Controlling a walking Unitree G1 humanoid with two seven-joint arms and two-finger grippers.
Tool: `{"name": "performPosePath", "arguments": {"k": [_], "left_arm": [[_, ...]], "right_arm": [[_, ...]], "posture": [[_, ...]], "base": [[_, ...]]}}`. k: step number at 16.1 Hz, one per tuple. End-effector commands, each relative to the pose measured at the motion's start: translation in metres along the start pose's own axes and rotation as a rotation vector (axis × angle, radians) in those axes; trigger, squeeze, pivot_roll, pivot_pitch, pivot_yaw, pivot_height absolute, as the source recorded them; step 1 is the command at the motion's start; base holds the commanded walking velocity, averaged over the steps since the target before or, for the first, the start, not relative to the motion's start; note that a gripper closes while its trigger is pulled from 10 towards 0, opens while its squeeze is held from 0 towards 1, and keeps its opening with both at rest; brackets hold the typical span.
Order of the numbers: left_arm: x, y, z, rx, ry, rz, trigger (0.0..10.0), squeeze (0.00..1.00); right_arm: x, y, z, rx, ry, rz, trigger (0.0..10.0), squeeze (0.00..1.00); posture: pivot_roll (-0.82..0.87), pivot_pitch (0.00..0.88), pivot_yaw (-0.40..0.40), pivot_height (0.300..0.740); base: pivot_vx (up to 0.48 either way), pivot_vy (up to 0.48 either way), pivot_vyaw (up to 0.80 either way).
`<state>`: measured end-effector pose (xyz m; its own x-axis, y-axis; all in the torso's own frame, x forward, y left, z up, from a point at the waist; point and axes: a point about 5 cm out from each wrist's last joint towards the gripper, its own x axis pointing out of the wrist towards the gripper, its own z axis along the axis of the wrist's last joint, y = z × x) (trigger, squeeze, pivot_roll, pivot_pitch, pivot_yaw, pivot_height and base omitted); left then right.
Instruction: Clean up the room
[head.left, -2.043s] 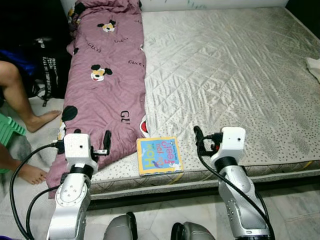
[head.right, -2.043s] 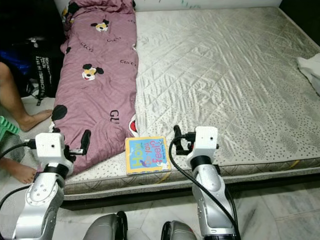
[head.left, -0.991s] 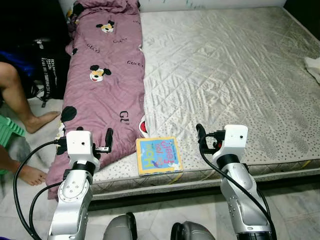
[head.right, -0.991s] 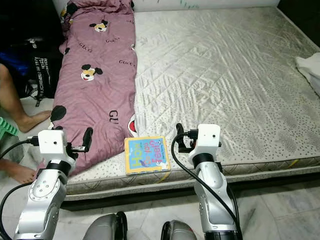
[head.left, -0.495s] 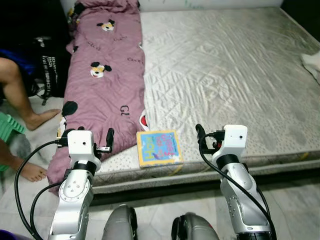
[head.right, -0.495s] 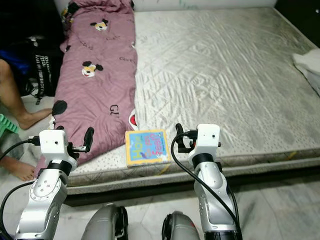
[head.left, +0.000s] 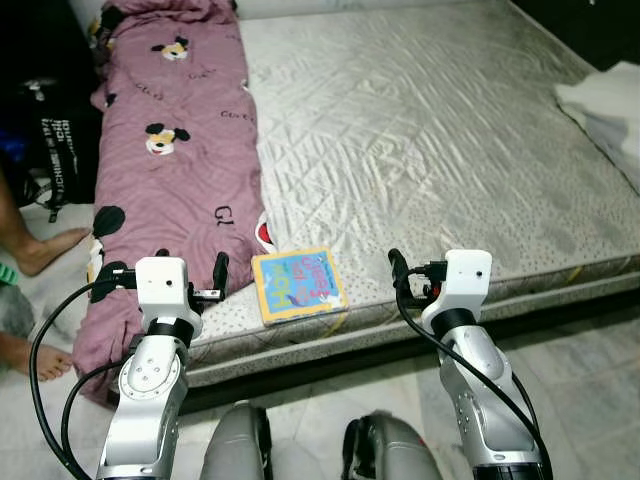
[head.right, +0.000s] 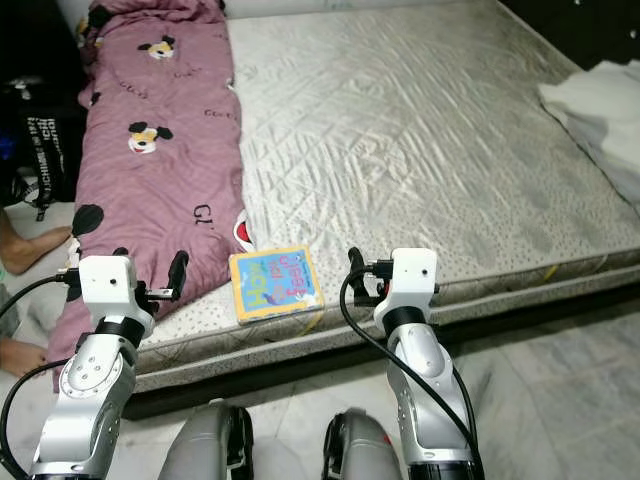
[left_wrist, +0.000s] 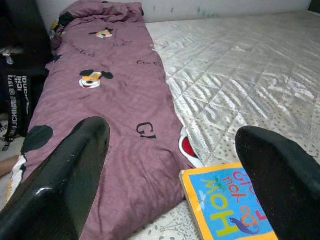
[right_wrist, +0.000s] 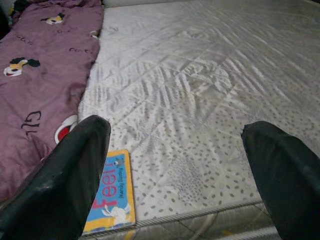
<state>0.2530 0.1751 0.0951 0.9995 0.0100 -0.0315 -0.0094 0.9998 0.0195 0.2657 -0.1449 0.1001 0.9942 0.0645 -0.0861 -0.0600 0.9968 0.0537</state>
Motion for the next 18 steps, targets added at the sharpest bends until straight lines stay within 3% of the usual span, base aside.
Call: {"name": "performPosePath", "arguments": {"k": [1,5,15,18], "left_arm": [[-0.0011,0.0016,-0.0045,0.010,0.020,0.009,10.0,0.00],[-0.0011,0.0021,-0.0052,0.012,0.022,0.015,10.0,0.00],[-0.0023,0.0031,-0.0061,0.002,0.027,0.028,10.0,0.00],[-0.0025,0.0031,-0.0055,-0.003,0.025,0.024,10.0,0.00]], "right_arm": [[-0.0001,0.0011,-0.0042,0.002,0.023,0.004,10.0,0.00],[-0.0006,0.0014,-0.0051,0.003,0.025,0.008,10.0,0.00],[-0.0003,0.0053,-0.0070,-0.018,0.037,0.036,10.0,0.00],[-0.0004,0.0065,-0.0065,-0.023,0.035,0.045,10.0,0.00]], "posture": [[0.04,0.149,0.009,0.649],[0.04,0.142,0.007,0.609],[0.04,0.152,0.004,0.609],[0.05,0.159,0.003,0.609]], "base": [[0.000,0.000,0.00],[0.000,0.000,0.00],[0.000,0.000,0.00],[0.000,0.000,0.80]]}}
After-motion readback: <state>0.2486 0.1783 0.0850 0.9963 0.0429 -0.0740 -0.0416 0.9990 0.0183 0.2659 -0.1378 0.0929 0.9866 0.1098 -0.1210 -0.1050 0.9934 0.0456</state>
